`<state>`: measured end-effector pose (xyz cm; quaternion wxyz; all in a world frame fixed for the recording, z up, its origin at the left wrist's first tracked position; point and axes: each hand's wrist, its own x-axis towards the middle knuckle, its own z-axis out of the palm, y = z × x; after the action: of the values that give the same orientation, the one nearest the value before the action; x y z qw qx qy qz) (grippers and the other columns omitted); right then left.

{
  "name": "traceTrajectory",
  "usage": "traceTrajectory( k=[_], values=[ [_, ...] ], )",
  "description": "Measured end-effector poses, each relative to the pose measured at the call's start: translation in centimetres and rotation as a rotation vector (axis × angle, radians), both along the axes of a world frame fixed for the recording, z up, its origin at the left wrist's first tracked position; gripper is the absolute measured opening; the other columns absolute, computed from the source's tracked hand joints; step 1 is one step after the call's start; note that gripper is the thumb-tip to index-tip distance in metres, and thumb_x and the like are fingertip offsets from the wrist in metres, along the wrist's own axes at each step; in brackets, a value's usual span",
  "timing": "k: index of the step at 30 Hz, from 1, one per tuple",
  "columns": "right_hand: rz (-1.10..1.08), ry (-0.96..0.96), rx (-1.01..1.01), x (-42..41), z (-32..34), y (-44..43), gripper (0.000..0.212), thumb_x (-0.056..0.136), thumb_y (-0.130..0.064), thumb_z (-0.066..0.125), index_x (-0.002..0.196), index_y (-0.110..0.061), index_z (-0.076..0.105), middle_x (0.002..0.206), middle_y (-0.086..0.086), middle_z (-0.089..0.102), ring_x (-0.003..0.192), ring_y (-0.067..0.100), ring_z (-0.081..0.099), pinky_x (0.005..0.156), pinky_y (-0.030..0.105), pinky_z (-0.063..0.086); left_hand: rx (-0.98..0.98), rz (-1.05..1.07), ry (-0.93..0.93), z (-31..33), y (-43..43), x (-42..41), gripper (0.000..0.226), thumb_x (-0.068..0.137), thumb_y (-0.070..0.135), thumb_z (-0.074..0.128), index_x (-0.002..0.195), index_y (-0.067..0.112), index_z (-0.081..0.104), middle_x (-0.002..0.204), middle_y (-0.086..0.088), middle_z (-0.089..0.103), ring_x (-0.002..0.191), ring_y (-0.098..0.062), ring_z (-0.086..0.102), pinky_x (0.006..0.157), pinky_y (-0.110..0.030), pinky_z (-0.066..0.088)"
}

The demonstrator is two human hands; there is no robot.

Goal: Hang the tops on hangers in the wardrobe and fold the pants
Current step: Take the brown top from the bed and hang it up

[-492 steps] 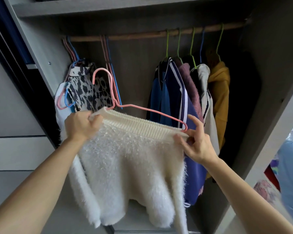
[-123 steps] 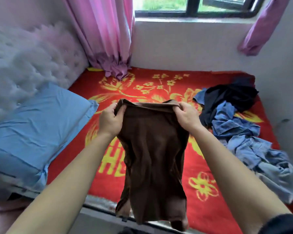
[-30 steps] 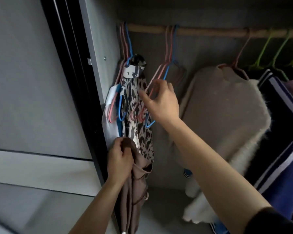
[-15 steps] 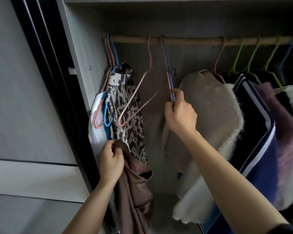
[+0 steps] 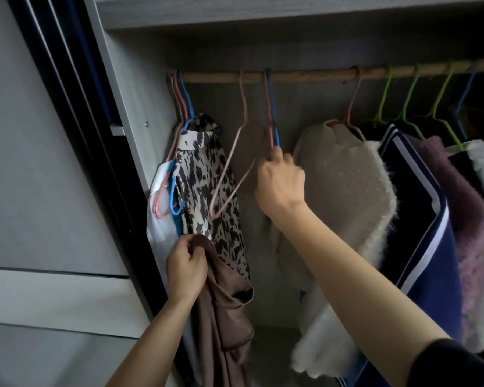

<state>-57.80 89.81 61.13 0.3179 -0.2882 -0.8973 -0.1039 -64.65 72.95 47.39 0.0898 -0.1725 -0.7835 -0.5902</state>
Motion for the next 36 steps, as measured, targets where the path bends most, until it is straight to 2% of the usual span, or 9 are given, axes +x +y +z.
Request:
traceTrajectory(
  k=[2,6,10,15,20,23,28,32,36],
  values=[
    [-0.041,0.007,0.040,-1.0,0.7,-0.7,0.037,0.096,-0.037,0.047,0.107,-0.012,0.073,0.118,0.013,0.063,0.106,0.034,0.055,0.086,0.042,0.039,0.000,0.008,0.018,0.2,-0.4,-0.3,0.029,0.085,0.000,0.050,0.091,0.024,0.063,0.082,0.012,0.067,0.079,-0.007,0.062,0.073,-0.018,0.044],
    [-0.070,-0.039,-0.062,-3.2,2.1,-2.4,0.098,0.088,-0.081,0.014,0.101,-0.007,0.075,0.116,0.020,0.067,0.114,0.035,0.056,0.095,0.047,0.035,0.029,-0.016,-0.008,0.9,-1.2,-0.5,0.028,0.086,0.001,0.049,0.091,0.025,0.062,0.084,0.011,0.068,0.079,-0.002,0.062,0.070,-0.015,0.042],
    [-0.052,-0.137,-0.002,-4.5,1.3,-3.0,0.059,0.089,-0.059,0.048,0.117,-0.012,0.068,0.121,0.014,0.061,0.113,0.032,0.054,0.092,0.042,0.039,0.006,-0.019,0.011,0.8,-2.1,-0.4,0.028,0.086,0.001,0.050,0.091,0.026,0.063,0.083,0.012,0.068,0.077,0.003,0.062,0.065,-0.007,0.040],
    [0.099,0.137,-0.189,-5.1,1.1,-2.3,0.024,0.094,-0.026,0.049,0.095,-0.009,0.066,0.094,0.009,0.064,0.087,0.034,0.065,0.065,0.033,0.037,-0.001,-0.034,0.014,1.1,-2.5,-0.6,0.027,0.085,0.000,0.049,0.097,0.019,0.065,0.085,0.009,0.069,0.078,-0.001,0.062,0.070,-0.020,0.045],
    [0.331,0.418,-0.407,-4.0,0.9,-2.3,0.031,0.101,-0.031,0.043,0.074,-0.016,0.048,0.069,0.001,0.051,0.062,0.027,0.050,0.058,0.031,0.030,0.000,-0.036,0.041,1.0,-2.1,-0.6,0.028,0.087,0.002,0.051,0.091,0.028,0.061,0.082,0.014,0.066,0.079,-0.006,0.061,0.068,-0.015,0.040],
    [0.503,0.521,-0.526,-2.2,-0.6,-3.0,0.033,0.102,-0.030,0.047,0.070,-0.024,0.047,0.061,-0.006,0.051,0.055,0.010,0.050,0.053,0.030,0.033,-0.007,-0.030,0.056,0.8,-1.7,-0.9,0.025,0.087,0.002,0.052,0.099,0.021,0.064,0.092,0.002,0.069,0.090,-0.019,0.063,0.078,-0.027,0.045],
    [0.591,0.677,-0.673,3.1,-8.4,-3.7,0.014,0.102,-0.033,0.050,0.105,-0.027,0.062,0.075,-0.004,0.059,0.068,0.013,0.059,0.063,0.030,0.050,0.021,-0.065,0.062,-0.6,-0.7,-1.1,0.029,0.085,-0.004,0.052,0.106,0.011,0.065,0.103,-0.010,0.069,0.100,-0.031,0.062,0.087,-0.035,0.047],
    [0.454,0.732,-0.895,7.5,-14.7,-4.1,0.014,0.104,-0.032,0.047,0.109,-0.037,0.059,0.060,-0.010,0.052,0.052,0.011,0.046,0.051,0.033,0.042,0.035,-0.127,0.045,-2.5,0.6,-0.2,0.032,0.083,-0.008,0.051,0.110,0.005,0.065,0.110,-0.012,0.068,0.103,-0.028,0.061,0.087,-0.023,0.041],
    [0.215,0.775,-0.824,12.4,-18.8,-4.6,0.033,0.101,-0.046,0.050,0.086,-0.018,0.057,0.060,-0.009,0.040,0.057,0.008,0.037,0.052,0.037,0.036,0.008,-0.217,-0.062,-5.1,2.0,2.1,0.034,0.084,-0.007,0.051,0.113,0.004,0.065,0.113,-0.012,0.066,0.103,-0.023,0.059,0.087,-0.022,0.039]
  ],
)
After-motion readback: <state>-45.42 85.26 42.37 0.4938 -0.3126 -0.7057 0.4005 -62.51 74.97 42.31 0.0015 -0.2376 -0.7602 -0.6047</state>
